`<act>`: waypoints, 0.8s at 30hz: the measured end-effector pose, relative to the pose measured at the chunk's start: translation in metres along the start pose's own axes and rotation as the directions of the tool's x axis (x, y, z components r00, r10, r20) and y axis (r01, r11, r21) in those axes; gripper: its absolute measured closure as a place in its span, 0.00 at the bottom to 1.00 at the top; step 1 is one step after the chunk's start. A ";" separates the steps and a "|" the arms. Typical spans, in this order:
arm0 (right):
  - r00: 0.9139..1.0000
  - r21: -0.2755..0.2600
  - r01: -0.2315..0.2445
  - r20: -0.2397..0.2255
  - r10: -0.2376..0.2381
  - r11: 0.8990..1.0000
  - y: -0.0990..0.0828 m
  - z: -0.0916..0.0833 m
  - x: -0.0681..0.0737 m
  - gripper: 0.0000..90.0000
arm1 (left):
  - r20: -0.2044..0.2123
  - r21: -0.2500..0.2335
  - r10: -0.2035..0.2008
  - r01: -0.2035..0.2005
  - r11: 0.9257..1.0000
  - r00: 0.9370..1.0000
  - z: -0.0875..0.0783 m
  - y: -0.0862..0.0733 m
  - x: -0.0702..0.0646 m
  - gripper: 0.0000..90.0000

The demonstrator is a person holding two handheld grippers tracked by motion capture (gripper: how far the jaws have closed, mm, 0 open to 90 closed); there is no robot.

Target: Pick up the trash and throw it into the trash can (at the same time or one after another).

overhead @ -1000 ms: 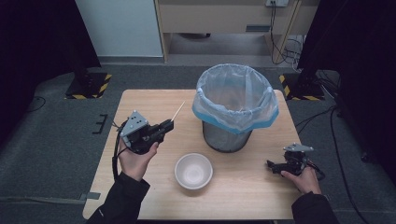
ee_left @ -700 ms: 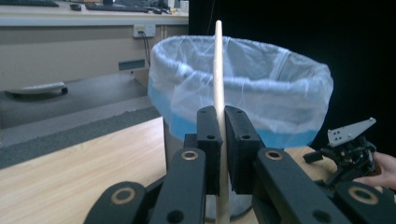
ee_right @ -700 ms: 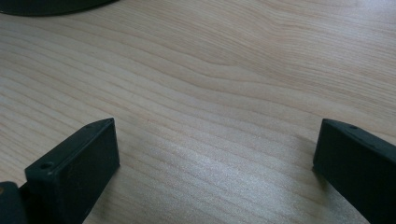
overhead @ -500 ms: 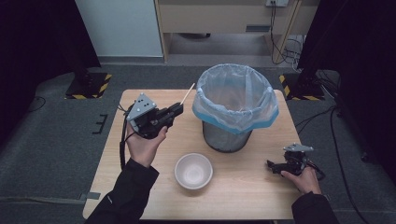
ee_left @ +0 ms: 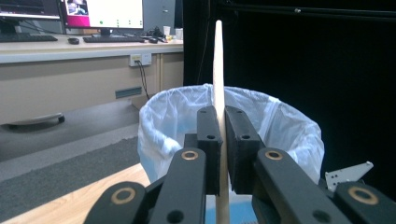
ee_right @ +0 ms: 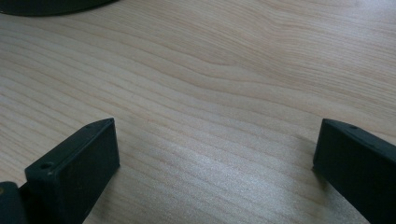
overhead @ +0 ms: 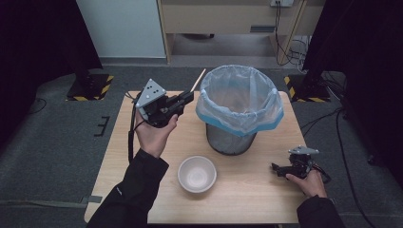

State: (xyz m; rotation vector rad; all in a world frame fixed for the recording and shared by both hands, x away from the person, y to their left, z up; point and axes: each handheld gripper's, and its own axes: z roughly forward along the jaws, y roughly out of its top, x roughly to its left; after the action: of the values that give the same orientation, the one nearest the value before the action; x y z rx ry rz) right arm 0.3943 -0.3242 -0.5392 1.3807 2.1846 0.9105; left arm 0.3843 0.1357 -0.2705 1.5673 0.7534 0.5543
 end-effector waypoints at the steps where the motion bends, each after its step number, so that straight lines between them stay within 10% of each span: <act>1: 1.000 0.000 0.000 0.000 0.000 1.000 0.000 0.000 0.000 0.01 | 0.000 -0.004 0.002 -0.002 1.000 1.000 0.001 0.003 0.000 0.95; 24: 1.000 -0.003 0.000 0.000 0.000 1.000 0.000 0.000 0.000 0.01 | 0.016 -0.054 0.030 -0.029 0.998 0.999 0.044 0.042 -0.017 0.95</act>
State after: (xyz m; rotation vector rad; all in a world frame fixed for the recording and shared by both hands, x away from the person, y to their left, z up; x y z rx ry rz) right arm 0.3945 -0.3241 -0.5393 1.3799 2.1818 0.9133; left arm 0.4113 0.0913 -0.2333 1.5341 0.6982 0.5776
